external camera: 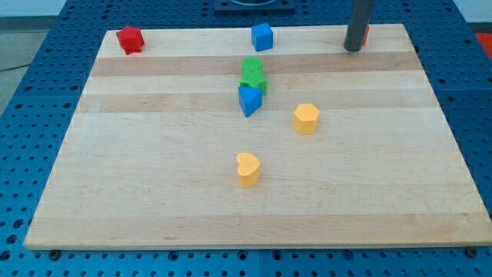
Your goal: Move blue triangle towards left
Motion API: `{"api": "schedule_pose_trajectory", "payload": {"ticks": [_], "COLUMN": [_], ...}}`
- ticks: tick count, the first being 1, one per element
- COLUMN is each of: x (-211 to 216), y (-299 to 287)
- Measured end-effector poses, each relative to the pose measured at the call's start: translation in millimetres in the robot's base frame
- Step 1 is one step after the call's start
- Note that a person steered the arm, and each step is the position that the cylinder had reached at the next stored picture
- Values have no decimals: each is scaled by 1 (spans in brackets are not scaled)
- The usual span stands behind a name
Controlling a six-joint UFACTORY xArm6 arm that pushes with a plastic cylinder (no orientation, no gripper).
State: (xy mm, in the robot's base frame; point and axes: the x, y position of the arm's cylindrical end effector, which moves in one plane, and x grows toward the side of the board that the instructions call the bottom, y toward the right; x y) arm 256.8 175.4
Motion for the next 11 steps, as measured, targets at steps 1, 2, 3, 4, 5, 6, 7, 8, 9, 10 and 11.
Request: {"api": "schedule_pose_trajectory", "payload": {"ticks": [1, 2, 3, 4, 5, 6, 7, 8, 9, 10, 11], "x": [-1, 5, 32, 96, 115, 113, 125, 134, 173, 148, 100], "y": [-11, -13, -94, -124, -148, -219, -216, -163, -171, -242, -279]}}
